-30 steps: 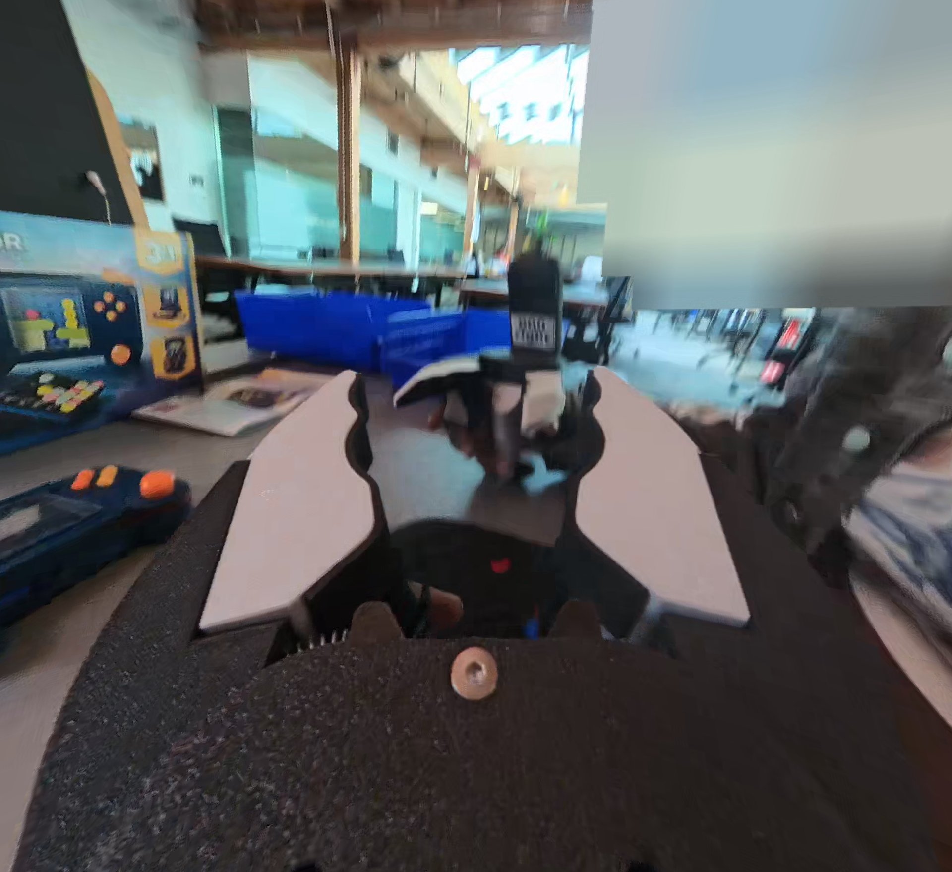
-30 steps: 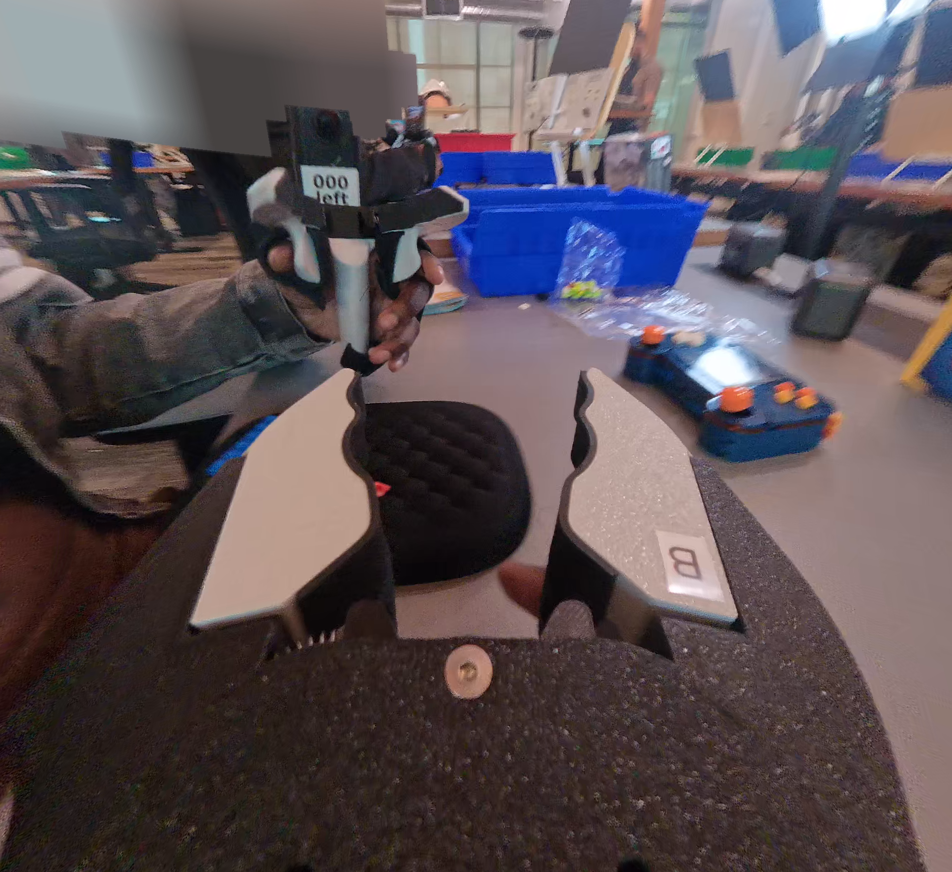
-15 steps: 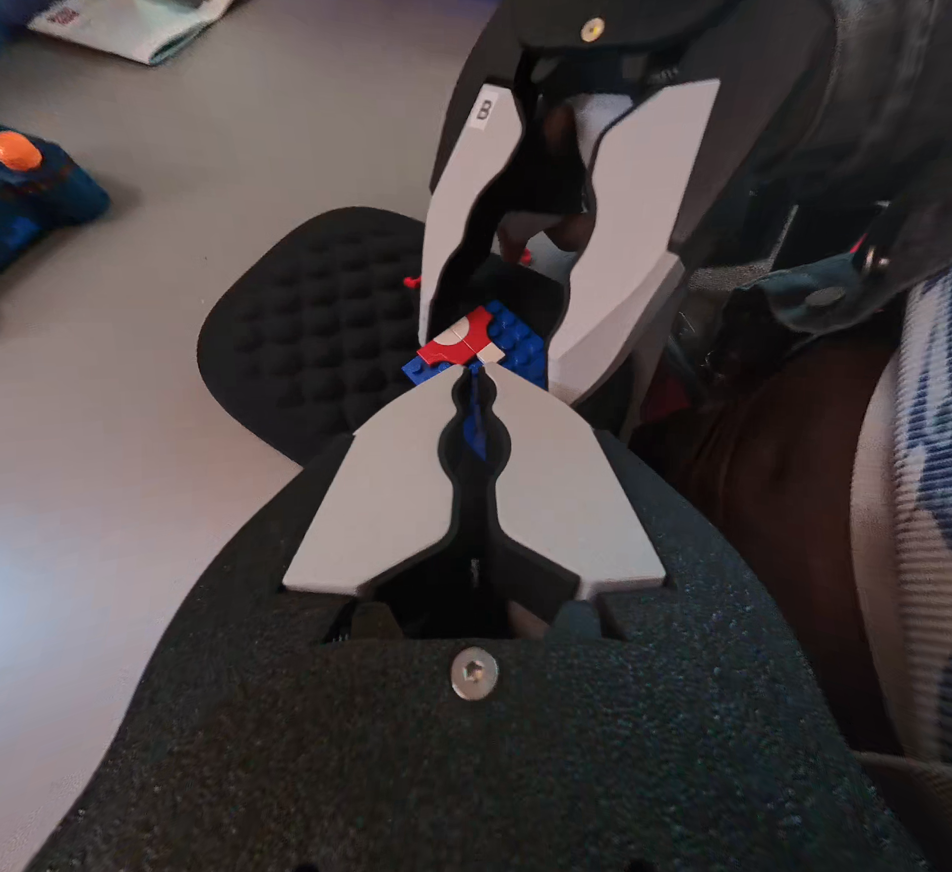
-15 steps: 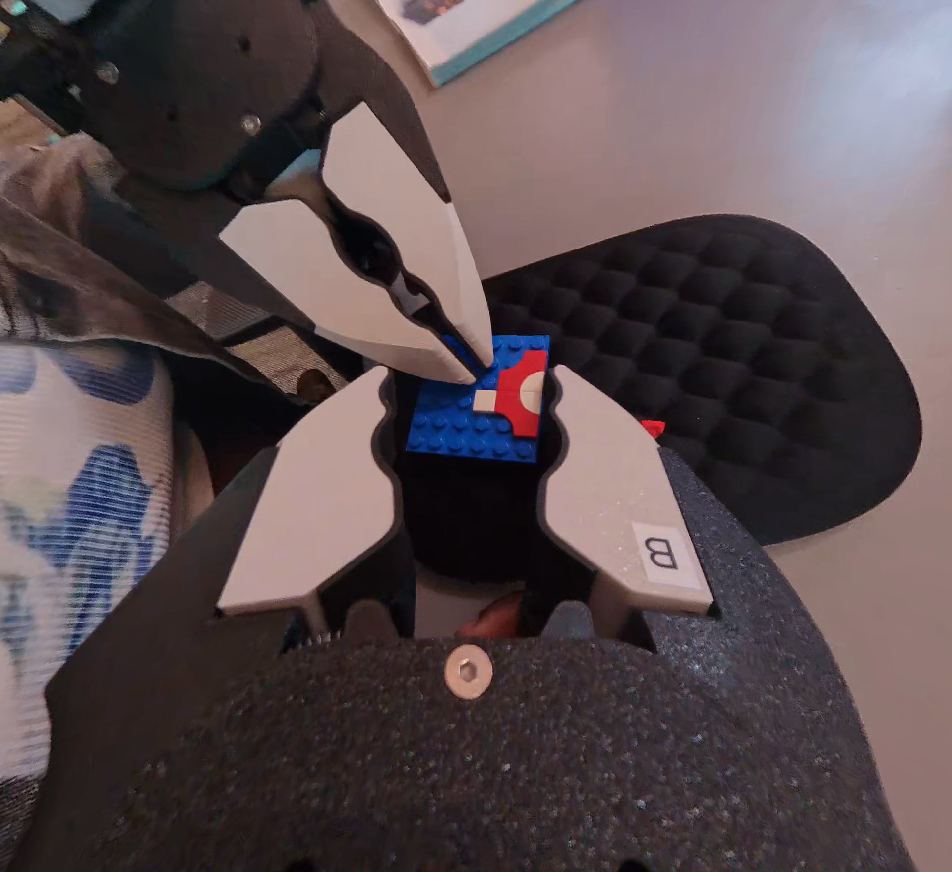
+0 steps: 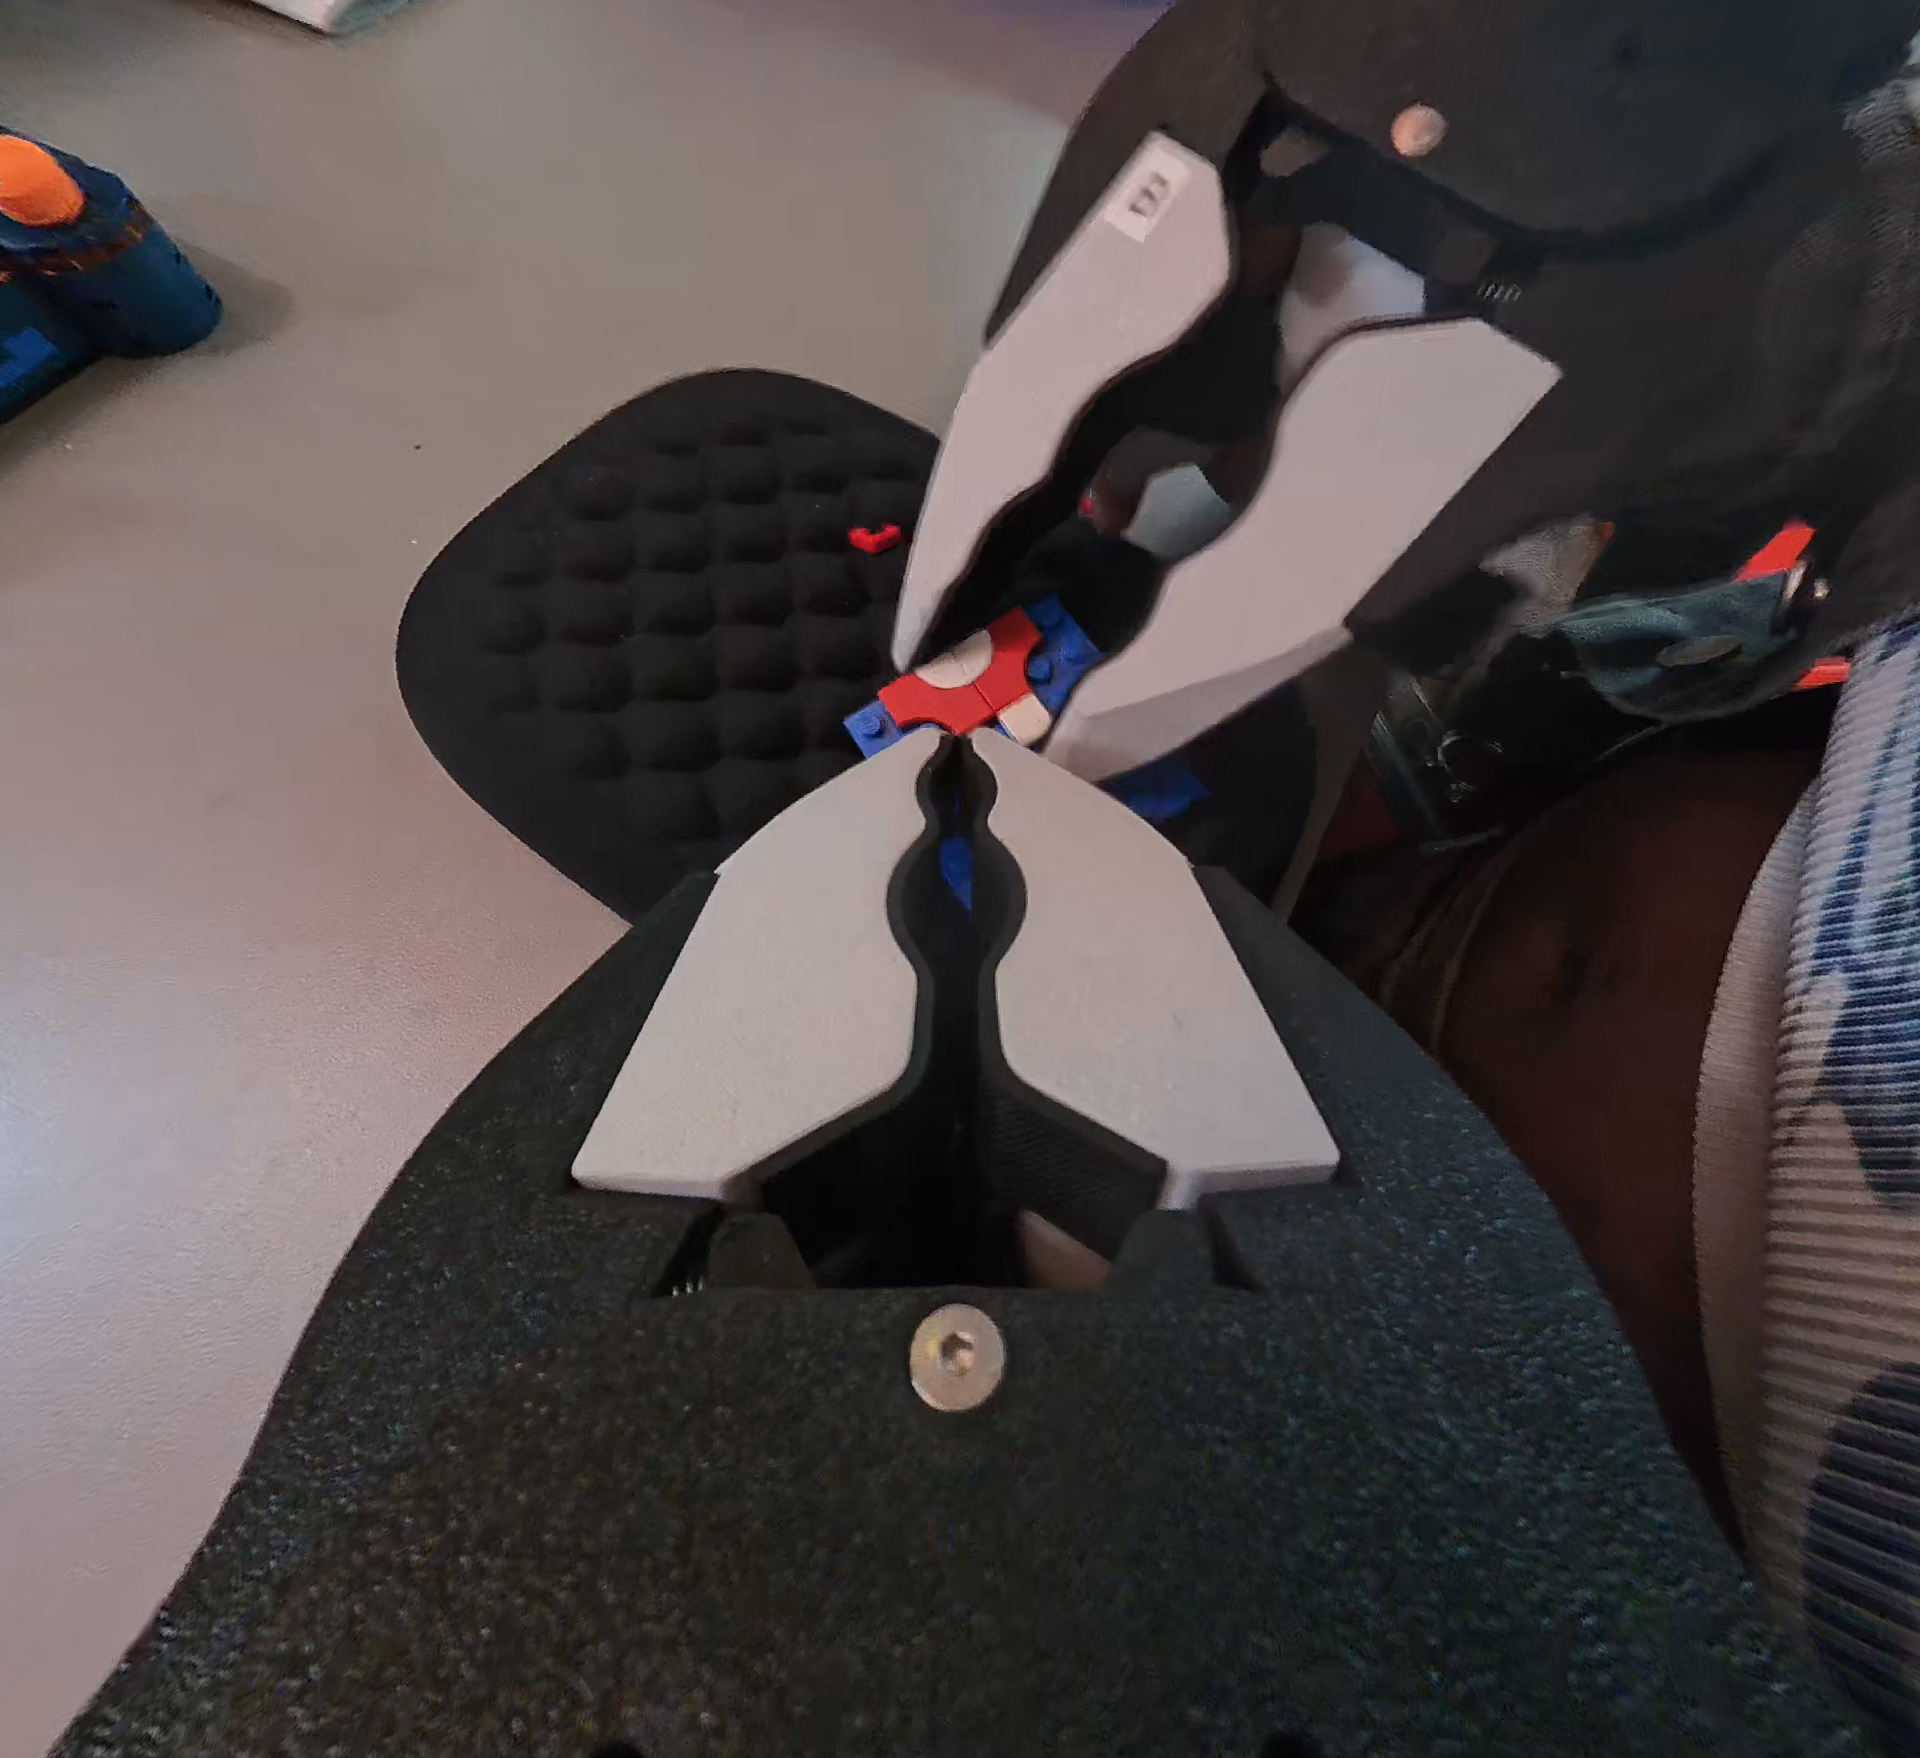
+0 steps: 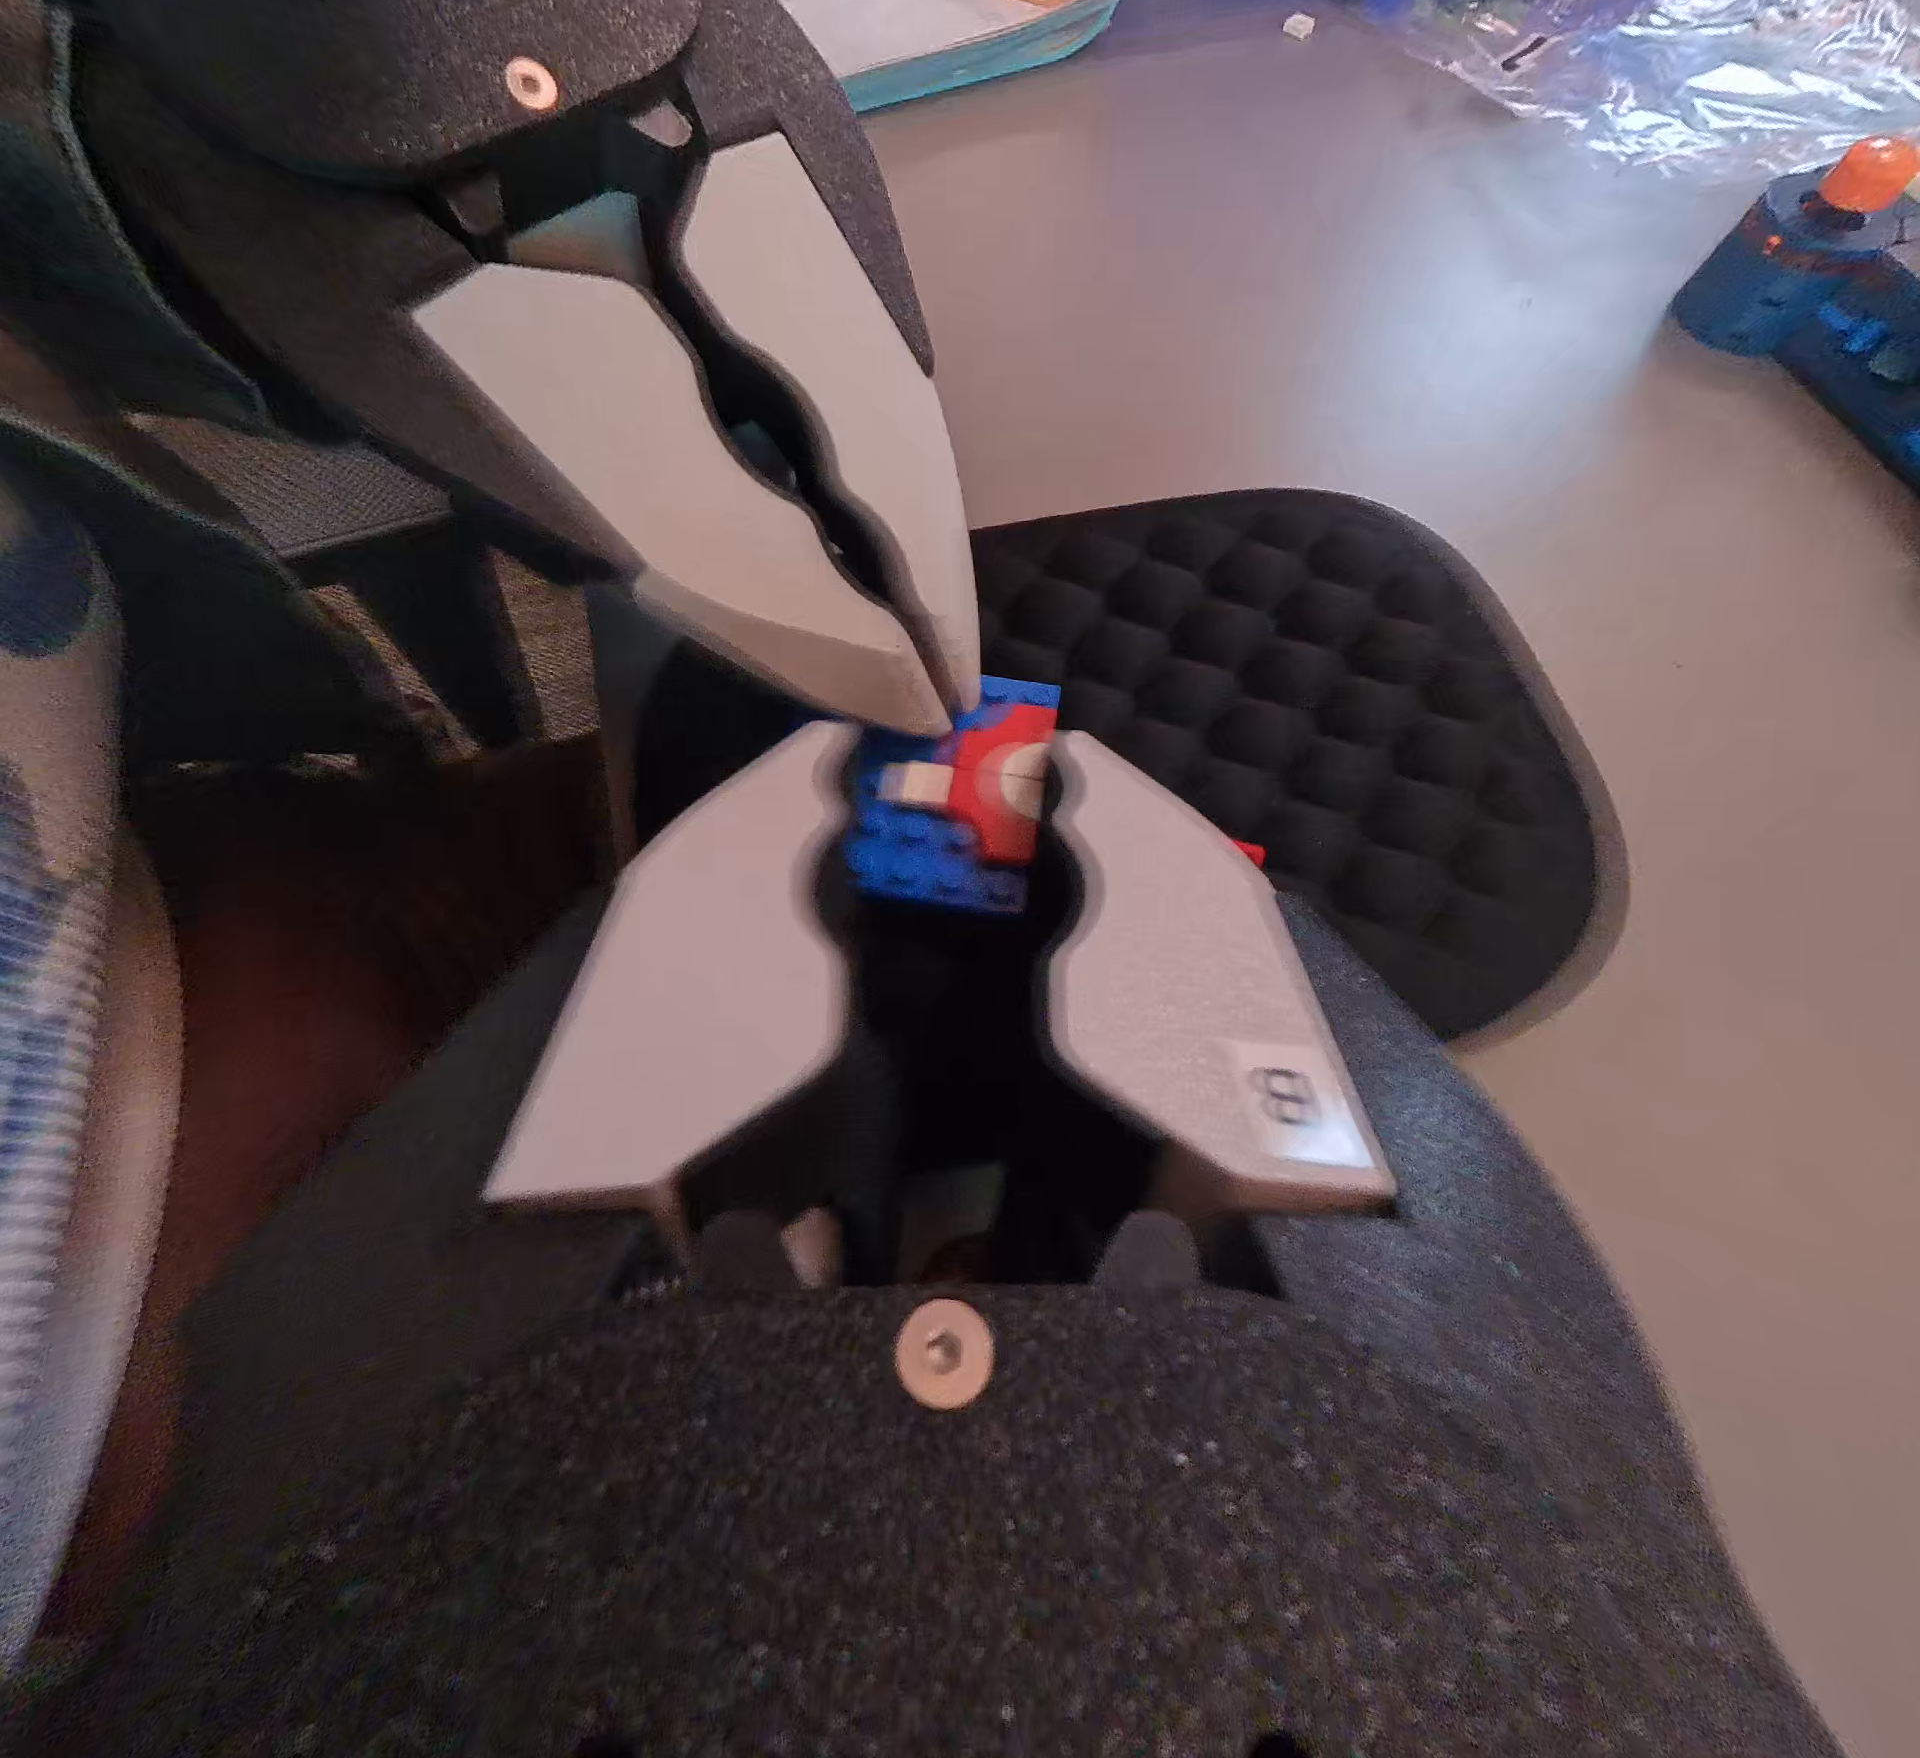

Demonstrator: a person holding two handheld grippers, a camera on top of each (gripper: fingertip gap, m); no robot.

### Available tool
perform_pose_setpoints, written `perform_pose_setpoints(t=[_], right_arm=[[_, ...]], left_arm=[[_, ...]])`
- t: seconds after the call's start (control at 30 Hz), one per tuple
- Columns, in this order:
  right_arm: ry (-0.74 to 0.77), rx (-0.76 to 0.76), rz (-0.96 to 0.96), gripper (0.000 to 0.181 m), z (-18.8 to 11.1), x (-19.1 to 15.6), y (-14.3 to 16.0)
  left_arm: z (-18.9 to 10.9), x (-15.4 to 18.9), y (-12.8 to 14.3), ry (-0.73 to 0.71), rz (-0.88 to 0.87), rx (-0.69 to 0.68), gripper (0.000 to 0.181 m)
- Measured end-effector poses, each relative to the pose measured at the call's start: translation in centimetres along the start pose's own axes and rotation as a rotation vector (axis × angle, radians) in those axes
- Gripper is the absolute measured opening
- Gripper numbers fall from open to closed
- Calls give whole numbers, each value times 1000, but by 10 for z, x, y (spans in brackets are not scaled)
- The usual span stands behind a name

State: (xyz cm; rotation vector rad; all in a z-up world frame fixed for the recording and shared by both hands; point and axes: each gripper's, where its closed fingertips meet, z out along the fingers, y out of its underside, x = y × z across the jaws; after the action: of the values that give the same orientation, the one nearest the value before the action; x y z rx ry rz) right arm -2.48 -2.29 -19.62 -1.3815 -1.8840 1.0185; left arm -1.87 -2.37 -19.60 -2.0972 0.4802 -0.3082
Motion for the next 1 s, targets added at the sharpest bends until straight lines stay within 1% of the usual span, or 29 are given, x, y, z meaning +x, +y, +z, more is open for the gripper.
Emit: perform_pose_setpoints(t=[0.03,0.13,0.23,0.27,0.3,0.33,0.37,0.43,0.47,0.5,0.53,0.6,0.7,0.73,0.77,0.8,0.87,0.93,0.97,1.0], right_arm=[[22,2,-20,29,-1,3,0],[-16,9,39,29,-1,3,0],[8,7,-67,28,-2,1,-2],[-21,34,-102,7,-3,-5,-7],[10,7,-121,8,-2,-5,-4],[38,10,-179,8,-2,-5,-4],[32,14,-155,8,-3,-6,-4],[-30,65,7,7,-4,-6,-6],[-46,77,78,16,-6,-4,-7],[-62,96,115,18,-9,-3,-10],[-68,108,128,17,-10,-3,-11],[-53,73,119,17,-7,0,-6],[-55,56,124,21,-5,3,-4],[-71,70,117,10,-6,2,-6],[-79,97,104,3,-8,1,-10],[-80,108,91,3,-10,3,-12],[-81,80,49,3,-11,9,-12],[-19,88,30,3,-12,27,-17],[2,73,40,7,-10,36,-15],[-17,23,67,27,-6,39,-9]], left_arm=[[0,0,0,-2,-7,-1,1],[1,-1,0,-11,-10,1,1],[2,-3,0,-34,-30,-2,0],[3,-6,1,-67,-30,-8,0],[4,-7,1,-78,-21,-14,0],[4,-6,1,-79,-14,-12,0],[3,-6,1,-74,-20,-7,0],[3,-6,0,-75,-24,-2,0],[3,-6,0,-82,-19,0,0],[3,-6,0,-88,-12,2,0],[3,-6,-1,-91,-9,3,0],[3,-6,-1,-89,-16,6,0],[3,-6,-2,-82,-29,15,0],[2,-6,-3,-81,-31,18,0],[2,-6,-3,-80,-34,23,0],[2,-6,-4,-82,-35,27,0],[2,-5,-4,-88,-32,33,0],[2,-6,-5,-102,-25,38,1],[1,-6,-5,-111,-17,40,1],[1,-6,-5,-120,-9,42,2]])
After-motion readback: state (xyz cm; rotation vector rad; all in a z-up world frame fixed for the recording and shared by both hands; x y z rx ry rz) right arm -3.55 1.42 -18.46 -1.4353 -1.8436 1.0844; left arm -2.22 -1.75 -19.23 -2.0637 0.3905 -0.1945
